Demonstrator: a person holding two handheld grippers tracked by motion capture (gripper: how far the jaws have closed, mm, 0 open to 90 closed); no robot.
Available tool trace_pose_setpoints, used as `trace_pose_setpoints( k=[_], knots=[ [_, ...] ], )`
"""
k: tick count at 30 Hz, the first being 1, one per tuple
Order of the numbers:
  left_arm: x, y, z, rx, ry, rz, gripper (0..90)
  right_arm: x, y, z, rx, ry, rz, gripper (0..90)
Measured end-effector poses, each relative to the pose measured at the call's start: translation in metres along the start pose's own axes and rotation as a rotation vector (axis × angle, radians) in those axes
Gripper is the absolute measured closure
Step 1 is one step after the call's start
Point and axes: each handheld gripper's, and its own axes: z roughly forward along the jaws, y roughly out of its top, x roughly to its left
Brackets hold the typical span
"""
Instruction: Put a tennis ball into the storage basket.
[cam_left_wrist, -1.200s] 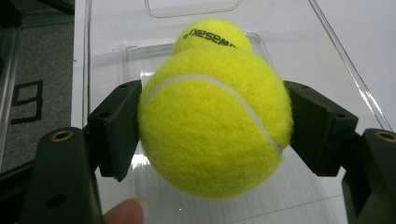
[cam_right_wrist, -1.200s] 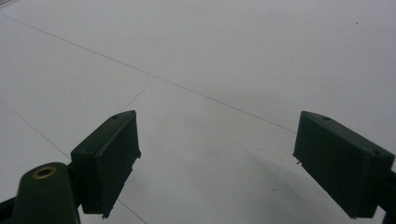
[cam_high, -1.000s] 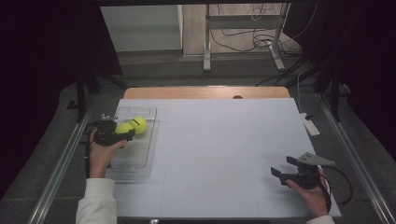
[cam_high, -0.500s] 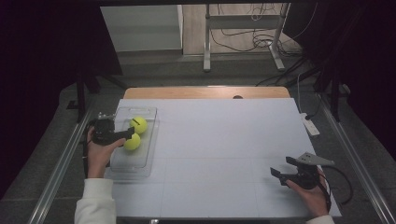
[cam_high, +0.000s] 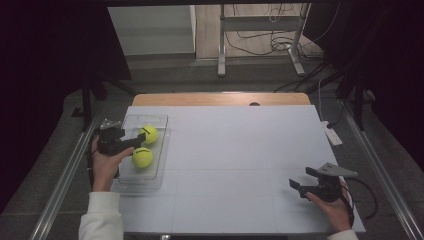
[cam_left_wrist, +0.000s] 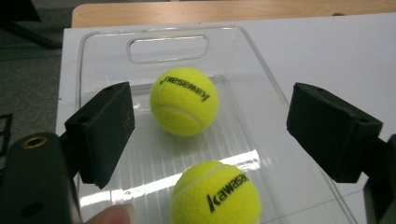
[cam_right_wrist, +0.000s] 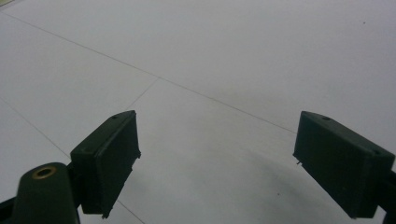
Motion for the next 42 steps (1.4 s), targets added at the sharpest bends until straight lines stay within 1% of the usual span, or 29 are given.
trace_pose_setpoints(
  k=[2, 5, 11, 14, 17, 21, 23, 25, 26, 29, 30, 31, 35, 37, 38, 42],
  knots=[
    [-0.001, 0.000, -0.002, -0.009, -0.022, 0.010, 16.5, -0.001, 0.000, 0.000, -0.003, 0.002, 0.001, 14.1],
    [-0.003, 0.001, -0.006, -0.033, -0.066, 0.012, 16.8, -0.001, 0.000, 0.000, -0.007, 0.008, 0.006, 14.1],
    [-0.005, 0.000, -0.010, -0.048, -0.090, 0.013, 17.3, 0.000, 0.001, -0.001, -0.009, 0.014, 0.002, 14.1],
    [-0.008, -0.001, -0.012, -0.053, -0.115, 0.012, 17.5, 0.000, 0.002, 0.000, -0.016, 0.019, 0.006, 14.1],
    [-0.009, -0.001, -0.013, -0.055, -0.127, 0.012, 17.5, 0.000, 0.002, 0.000, -0.017, 0.021, 0.004, 14.1],
    [-0.014, -0.001, -0.015, -0.068, -0.155, 0.011, 17.6, 0.000, 0.002, -0.001, -0.021, 0.023, 0.005, 14.1],
    [-0.017, 0.000, -0.016, -0.076, -0.156, 0.021, 17.6, -0.001, 0.002, -0.002, -0.020, 0.024, 0.005, 14.1],
    [-0.021, -0.001, -0.017, -0.081, -0.159, 0.039, 17.4, -0.001, 0.001, -0.004, -0.025, 0.026, 0.008, 14.1],
    [-0.021, -0.001, -0.017, -0.081, -0.159, 0.039, 17.4, -0.001, 0.001, -0.004, -0.025, 0.026, 0.008, 14.1],
    [-0.026, -0.005, -0.019, -0.080, -0.183, 0.055, 17.4, -0.002, 0.001, -0.006, -0.032, 0.021, 0.015, 14.1],
    [-0.028, -0.007, -0.020, -0.080, -0.192, 0.053, 17.1, -0.002, 0.001, -0.006, -0.031, 0.018, 0.014, 14.1],
    [-0.030, -0.011, -0.023, -0.081, -0.213, 0.055, 17.1, -0.002, 0.001, -0.007, -0.033, 0.018, 0.016, 14.1],
    [-0.033, -0.017, -0.028, -0.089, -0.213, 0.061, 16.6, -0.001, 0.000, -0.008, -0.034, 0.015, 0.013, 14.0],
    [-0.038, -0.023, -0.032, -0.075, -0.211, 0.068, 14.4, 0.000, 0.000, -0.010, -0.031, 0.014, 0.011, 14.0],
    [-0.038, -0.023, -0.032, -0.075, -0.211, 0.068, 13.7, 0.000, 0.000, -0.010, -0.031, 0.014, 0.011, 14.0],
    [-0.044, -0.030, -0.038, -0.060, -0.231, 0.083, 12.4, 0.000, -0.001, -0.011, -0.032, 0.008, 0.012, 14.0]
  ],
)
